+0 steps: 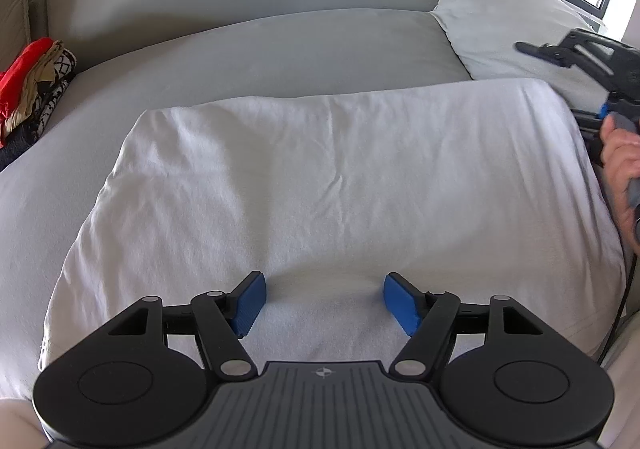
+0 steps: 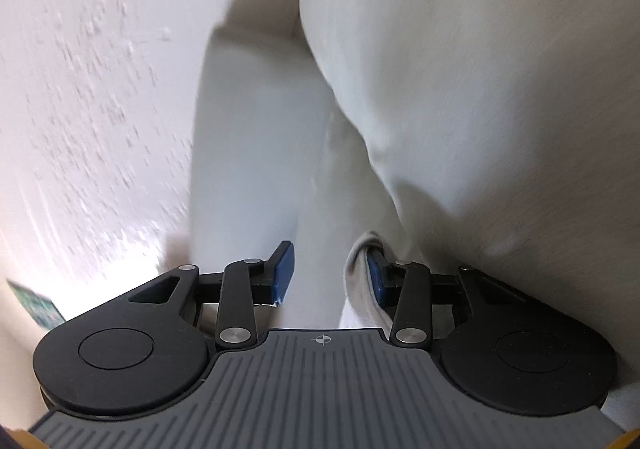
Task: Fold clothes
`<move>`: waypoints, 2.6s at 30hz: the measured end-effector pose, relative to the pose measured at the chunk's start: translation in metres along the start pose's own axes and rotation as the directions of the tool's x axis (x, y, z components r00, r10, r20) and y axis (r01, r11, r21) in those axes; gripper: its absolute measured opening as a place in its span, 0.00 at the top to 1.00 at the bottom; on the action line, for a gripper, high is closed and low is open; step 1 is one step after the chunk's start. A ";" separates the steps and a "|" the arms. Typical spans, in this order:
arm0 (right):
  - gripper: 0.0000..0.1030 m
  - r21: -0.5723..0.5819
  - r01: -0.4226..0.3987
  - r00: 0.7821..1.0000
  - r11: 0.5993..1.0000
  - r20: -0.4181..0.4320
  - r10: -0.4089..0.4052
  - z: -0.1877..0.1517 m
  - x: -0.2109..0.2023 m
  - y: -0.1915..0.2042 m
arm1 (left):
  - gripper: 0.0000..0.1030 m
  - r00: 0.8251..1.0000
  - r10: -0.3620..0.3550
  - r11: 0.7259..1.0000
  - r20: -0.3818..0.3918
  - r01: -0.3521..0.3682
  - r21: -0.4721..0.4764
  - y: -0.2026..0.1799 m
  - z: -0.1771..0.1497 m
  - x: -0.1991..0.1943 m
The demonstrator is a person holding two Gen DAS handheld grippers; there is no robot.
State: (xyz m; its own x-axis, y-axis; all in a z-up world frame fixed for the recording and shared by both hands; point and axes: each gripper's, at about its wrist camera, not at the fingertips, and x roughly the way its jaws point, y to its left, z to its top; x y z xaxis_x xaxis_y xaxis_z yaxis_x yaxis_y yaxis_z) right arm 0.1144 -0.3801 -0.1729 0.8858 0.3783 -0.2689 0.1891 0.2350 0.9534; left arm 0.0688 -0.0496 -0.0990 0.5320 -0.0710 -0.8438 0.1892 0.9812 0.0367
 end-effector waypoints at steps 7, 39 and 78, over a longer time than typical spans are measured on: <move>0.59 -0.011 -0.007 0.989 1.000 0.148 0.008 0.003 -0.024 0.008 | 0.31 1.000 -0.002 1.000 0.002 0.002 -0.002 0.001 -0.003 0.001; 0.55 -0.262 0.163 0.940 0.951 -0.253 -0.231 0.041 0.006 0.043 | 0.29 1.000 -0.003 1.000 0.006 0.003 0.003 0.002 -0.002 0.003; 0.71 -0.446 0.191 0.980 0.874 0.038 -0.195 0.007 0.011 0.088 | 0.28 1.000 -0.005 1.000 0.015 0.004 0.004 0.002 -0.004 0.003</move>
State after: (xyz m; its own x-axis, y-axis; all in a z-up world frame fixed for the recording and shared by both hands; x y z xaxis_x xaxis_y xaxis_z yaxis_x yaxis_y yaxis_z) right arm 0.1439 -0.3619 -0.0914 0.8471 0.2912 -0.4445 0.1458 0.6770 0.7214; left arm 0.0675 -0.0468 -0.1040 0.5435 -0.0782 -0.8358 0.1951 0.9801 0.0352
